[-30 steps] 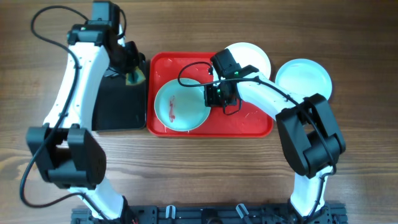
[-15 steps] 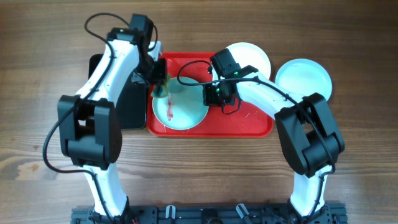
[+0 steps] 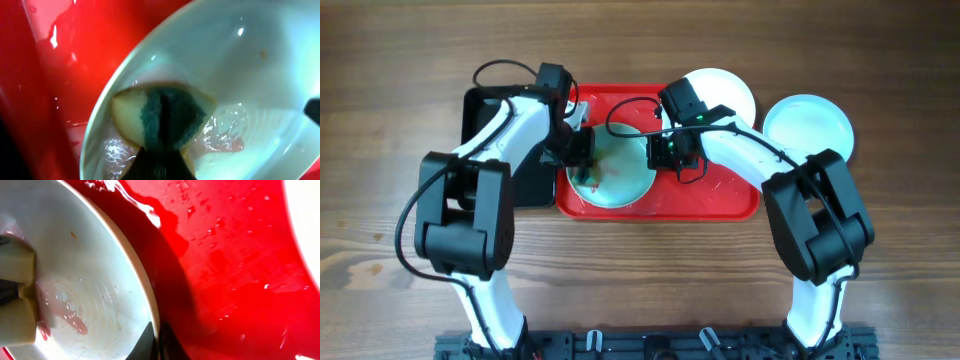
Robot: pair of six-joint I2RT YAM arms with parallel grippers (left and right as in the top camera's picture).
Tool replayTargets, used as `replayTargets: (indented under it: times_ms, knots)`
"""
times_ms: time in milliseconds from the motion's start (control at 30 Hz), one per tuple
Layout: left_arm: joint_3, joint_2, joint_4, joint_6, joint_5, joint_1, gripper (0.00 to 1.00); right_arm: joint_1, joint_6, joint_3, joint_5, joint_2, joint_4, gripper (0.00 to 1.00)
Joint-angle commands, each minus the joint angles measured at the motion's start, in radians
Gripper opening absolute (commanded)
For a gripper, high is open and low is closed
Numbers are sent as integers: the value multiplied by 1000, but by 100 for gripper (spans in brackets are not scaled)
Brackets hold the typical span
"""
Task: Clean dirty plates on tray and stack at the side
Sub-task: 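Scrub the light-blue plate with the sponge while right gripper holds rim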
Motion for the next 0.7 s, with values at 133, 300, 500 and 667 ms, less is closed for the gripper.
replayTargets:
  times_ms: [133, 300, 500, 667]
  knots:
    - [-97, 57, 79, -54, 134, -98, 4, 7, 8, 6, -8, 35, 5, 4]
    - [-97, 57, 153, -11, 195, -172, 4, 7, 7, 6, -8, 35, 3, 4]
    - [-97, 57, 249, -202, 12, -155, 4, 7, 8, 6, -8, 35, 3, 4]
    - [-97, 56, 199, -358, -295, -129, 4, 7, 7, 6, -7, 35, 3, 4]
